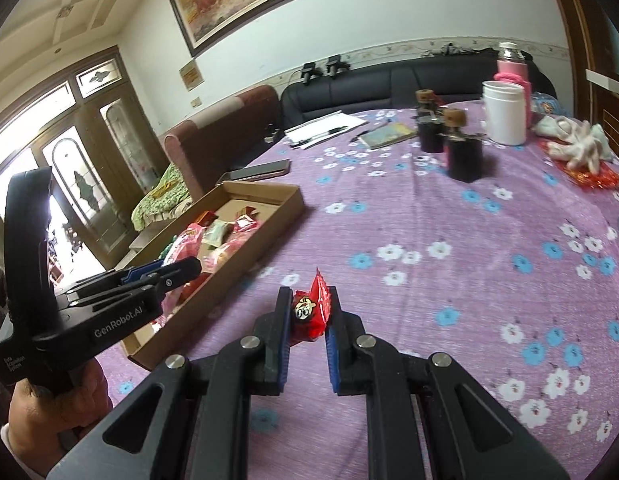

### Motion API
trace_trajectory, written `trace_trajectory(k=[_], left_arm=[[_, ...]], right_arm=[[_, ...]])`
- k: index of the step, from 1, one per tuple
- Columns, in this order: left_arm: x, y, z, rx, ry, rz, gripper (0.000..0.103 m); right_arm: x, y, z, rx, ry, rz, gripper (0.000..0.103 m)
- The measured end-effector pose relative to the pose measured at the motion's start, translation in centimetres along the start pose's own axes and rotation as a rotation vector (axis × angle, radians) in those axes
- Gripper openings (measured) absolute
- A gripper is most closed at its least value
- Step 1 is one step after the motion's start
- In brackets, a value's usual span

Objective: Organize snacks
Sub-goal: 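Carry the pink bag and red packet over the cardboard box with both tools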

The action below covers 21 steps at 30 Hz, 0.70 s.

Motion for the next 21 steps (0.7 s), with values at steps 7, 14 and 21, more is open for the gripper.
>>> trace_trajectory(k=[7,14,21], left_arm=[[-1.4,-0.4,0.9,0.009,0.01,0.017,0.024],[-3.2,-0.6,1.9,0.021,0.023,0.041,0.024],[-6.0,-0.8,2.8,0.032,0.055,0.081,0.024]], right_arm=[[-2.8,0.7,-0.4,-0.001,0.024,0.054,0.014],[-5.5,1.9,-0.9,0.006,0.051,0.099,0.014],[-8.4,2.7,-1.9,0.007,0.08,0.141,0.014]])
Point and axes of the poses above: each gripper's, at about its wrist camera, not at the fingertips, and z roughly against the way its jaws point, x to its right, y to its top, the point moved 2 cm from there along -z, roughly the way its jaws point, and after that the axes turned 13 degrees about -y, right-handed, at the moved point
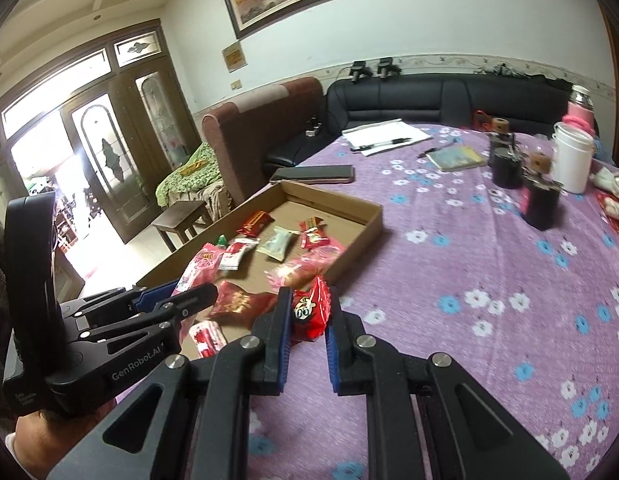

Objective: Organize snacks
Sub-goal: 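Carry the pink bag and red packet over the cardboard box with both tools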

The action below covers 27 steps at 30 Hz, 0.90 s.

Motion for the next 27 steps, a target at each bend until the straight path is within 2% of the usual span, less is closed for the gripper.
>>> trace_trajectory(k=[11,27], left_arm=[[-4.6,-0.1,-0.3,-0.021,0.059,0.055,0.024],[-9.3,0.9,-1.9,-0.067,0.119,0.094,0.025]], right_arm=[[-3.3,1.8,-2.1,-0.005,0.036,0.053,0.015],[-4.8,3.7,-5.8,-0.033,0.062,0.061,0.015]])
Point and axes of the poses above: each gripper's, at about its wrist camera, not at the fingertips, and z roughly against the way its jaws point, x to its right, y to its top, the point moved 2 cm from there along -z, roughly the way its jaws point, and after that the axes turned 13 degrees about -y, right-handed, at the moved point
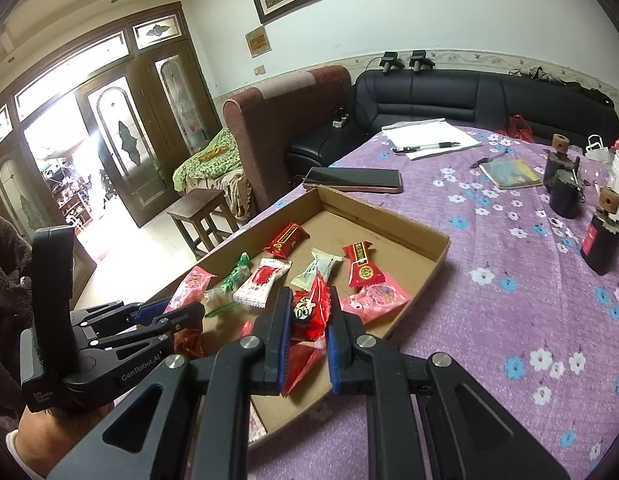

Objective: Organize snacks
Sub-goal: 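Carry the pink bag and red packet over the cardboard box with both tools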

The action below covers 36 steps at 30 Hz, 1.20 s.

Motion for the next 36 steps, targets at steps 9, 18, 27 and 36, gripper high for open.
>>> trace_trajectory(k=[9,18,27,36], left_arm=[[-0.8,0.8,-1.2,-0.029,0.018,-0.004,0.025],[-0.6,1.4,-2.3,-0.053,0.026,-0.021,0.025],[-0.1,2.0,-3.4,-0.093,0.002,-0.043,0.025],[2.0,2.1,-3.9,-0.127,-0.076,-0.075,0.025]], right_arm=[[0.1,1.0,-2.6,-0.029,0.007,0.005,0.015],[0.8,2.0,-4.3,-0.041,-0.001,0.001,0.015],[1.7,3.1,-6.3,-0.066,-0.01,-0.004,0.015],[-1.4,3.9,-8.3,-0.113,0.033,0.078,0.015]])
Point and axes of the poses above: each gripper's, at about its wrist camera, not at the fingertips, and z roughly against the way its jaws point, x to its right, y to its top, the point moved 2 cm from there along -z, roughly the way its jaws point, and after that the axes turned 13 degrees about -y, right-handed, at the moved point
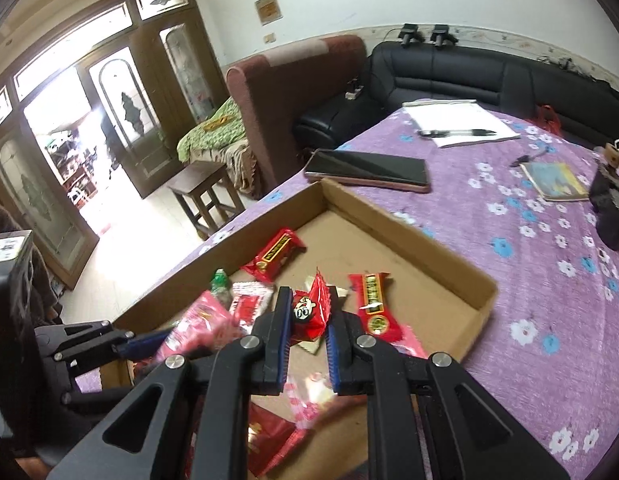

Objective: Organize snacks
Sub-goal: 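Carry the pink bag and red packet over the cardboard box with both tools, then open the left tool to drop the pink bag while the right tool releases the red packet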

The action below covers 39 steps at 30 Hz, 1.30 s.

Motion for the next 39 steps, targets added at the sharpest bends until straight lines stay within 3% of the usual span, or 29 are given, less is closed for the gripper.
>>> trace_trajectory(k=[39], left_arm=[[-0.3,-0.3,-1.7,-0.047,0.011,0.009,0.026]], right_arm=[[-0.8,-1.0,-3.1,-0.067,-0.021,0.018,0.015]])
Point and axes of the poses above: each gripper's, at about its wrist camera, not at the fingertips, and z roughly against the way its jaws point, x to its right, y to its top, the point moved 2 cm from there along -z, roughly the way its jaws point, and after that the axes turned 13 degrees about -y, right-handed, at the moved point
